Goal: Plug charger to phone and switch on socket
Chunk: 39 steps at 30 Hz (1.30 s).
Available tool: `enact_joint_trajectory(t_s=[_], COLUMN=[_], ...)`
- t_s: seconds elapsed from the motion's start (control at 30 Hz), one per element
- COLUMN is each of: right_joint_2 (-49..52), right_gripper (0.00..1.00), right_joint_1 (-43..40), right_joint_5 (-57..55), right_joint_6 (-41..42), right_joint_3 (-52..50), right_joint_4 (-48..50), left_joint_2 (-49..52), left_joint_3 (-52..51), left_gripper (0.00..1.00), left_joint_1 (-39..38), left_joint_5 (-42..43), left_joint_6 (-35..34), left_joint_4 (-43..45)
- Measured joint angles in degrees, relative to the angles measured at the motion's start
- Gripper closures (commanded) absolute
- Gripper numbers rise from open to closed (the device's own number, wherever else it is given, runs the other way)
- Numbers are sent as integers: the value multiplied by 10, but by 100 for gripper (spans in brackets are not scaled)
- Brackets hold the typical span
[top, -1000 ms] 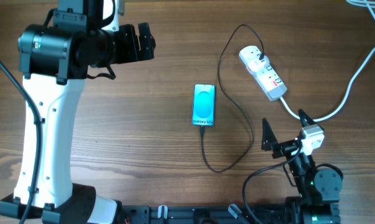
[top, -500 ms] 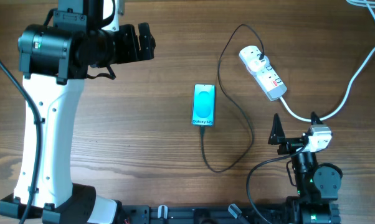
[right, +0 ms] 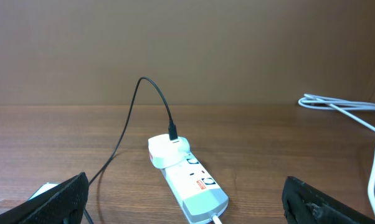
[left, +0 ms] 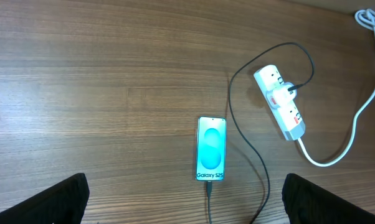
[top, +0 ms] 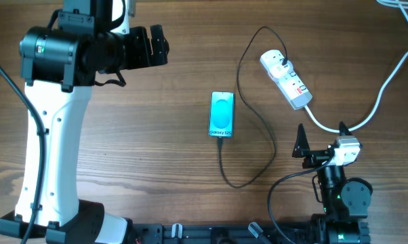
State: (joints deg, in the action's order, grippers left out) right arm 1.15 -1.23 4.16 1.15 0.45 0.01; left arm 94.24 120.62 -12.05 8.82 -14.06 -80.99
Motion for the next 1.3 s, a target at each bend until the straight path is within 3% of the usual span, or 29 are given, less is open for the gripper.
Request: enact_joint_trajectory(t_s=[1.03,1.17,1.23,1.3], right_joint_2=[0,-1,-2,-3], right_gripper=[0,0,0,0], right_joint_1=[0,0,0,0], right_joint_5=[0,0,0,0], right_joint_6=[0,0,0,-2], right_joint_3=[0,0,0,0], right_joint_4=[0,0,0,0], left_joint_2=[-31,-87,-138,-175], left_joint_3=[-10,-85,-183,-244], left_gripper=[0,0,0,0], left_joint_1=[-3,-3,-3,-2], left_joint_5=[-19,-34,-45,-47], left_joint_6=[0,0,0,0], left_joint_4=[-10,18,79,69])
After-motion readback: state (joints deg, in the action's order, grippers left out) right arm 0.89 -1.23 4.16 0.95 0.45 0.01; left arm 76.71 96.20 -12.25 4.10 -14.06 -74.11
